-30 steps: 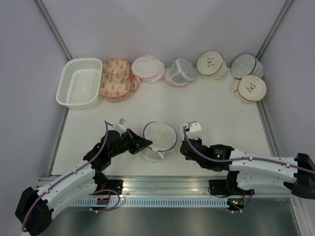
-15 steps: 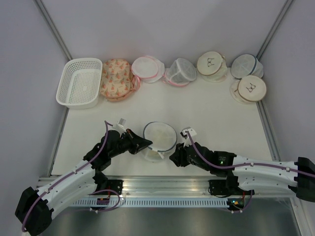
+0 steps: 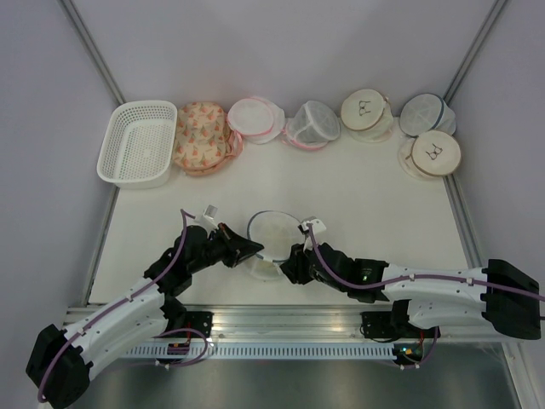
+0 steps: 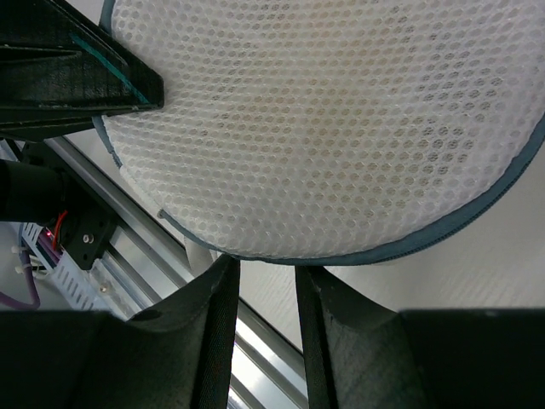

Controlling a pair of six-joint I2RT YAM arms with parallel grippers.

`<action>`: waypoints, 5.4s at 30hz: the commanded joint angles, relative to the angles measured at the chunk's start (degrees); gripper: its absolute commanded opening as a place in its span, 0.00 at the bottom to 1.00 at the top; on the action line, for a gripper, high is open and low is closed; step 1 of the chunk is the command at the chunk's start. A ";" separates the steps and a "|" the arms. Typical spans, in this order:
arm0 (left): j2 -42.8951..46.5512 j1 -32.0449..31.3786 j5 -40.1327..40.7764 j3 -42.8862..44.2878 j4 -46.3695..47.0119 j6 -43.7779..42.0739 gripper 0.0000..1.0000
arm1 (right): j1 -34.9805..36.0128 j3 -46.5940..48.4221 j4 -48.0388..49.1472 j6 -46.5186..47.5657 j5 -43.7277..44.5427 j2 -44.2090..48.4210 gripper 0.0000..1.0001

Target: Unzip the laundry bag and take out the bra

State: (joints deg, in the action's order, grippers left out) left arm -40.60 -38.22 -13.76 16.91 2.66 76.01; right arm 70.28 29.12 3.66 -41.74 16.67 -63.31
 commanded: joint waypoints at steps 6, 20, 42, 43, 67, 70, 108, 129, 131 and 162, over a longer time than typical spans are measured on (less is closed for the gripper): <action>0.87 0.16 -0.92 0.23 0.95 0.54 0.02 | 0.03 2.43 4.95 1.13 0.12 0.03 0.39; 0.96 0.25 -1.27 -0.21 1.39 0.98 0.02 | 0.47 3.22 4.42 1.39 1.96 0.82 0.49; 1.93 0.25 -1.18 -0.73 1.30 1.16 0.02 | 0.82 5.77 -15.95 -0.98 15.85 5.64 0.00; 1.93 0.25 -1.27 -0.73 1.39 1.16 0.02 | 0.74 6.03 -19.62 -1.59 16.29 6.09 0.00; -31.73 0.42 -9.45 21.23 17.31 -19.14 0.24 | 0.73 10.78 -32.49 0.34 24.03 7.15 0.00; -31.56 0.34 -5.78 22.73 9.61 -19.49 0.81 | 0.74 10.52 -31.00 0.95 22.62 7.85 0.01; -11.87 -3.09 -5.05 4.27 4.02 -1.12 0.30 | 1.52 7.53 0.57 6.67 -13.06 -4.19 0.00; -12.31 -3.09 -2.67 6.38 -0.37 -7.54 0.02 | -1.01 16.58 -45.94 0.34 20.85 -1.02 0.00; -13.62 -3.09 -3.55 7.69 -0.11 -9.20 0.02 | -1.72 16.40 -44.19 1.30 23.22 -2.34 0.00; -9.16 -2.83 7.53 7.80 -10.13 -11.07 1.00 | -2.96 7.44 -5.70 8.16 -8.90 -1.46 0.00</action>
State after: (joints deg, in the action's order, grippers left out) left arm -52.99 -40.97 -4.29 27.09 -6.63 58.46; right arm 67.26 37.23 -14.31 -35.09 19.66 -64.86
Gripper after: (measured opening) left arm 0.993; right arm 0.007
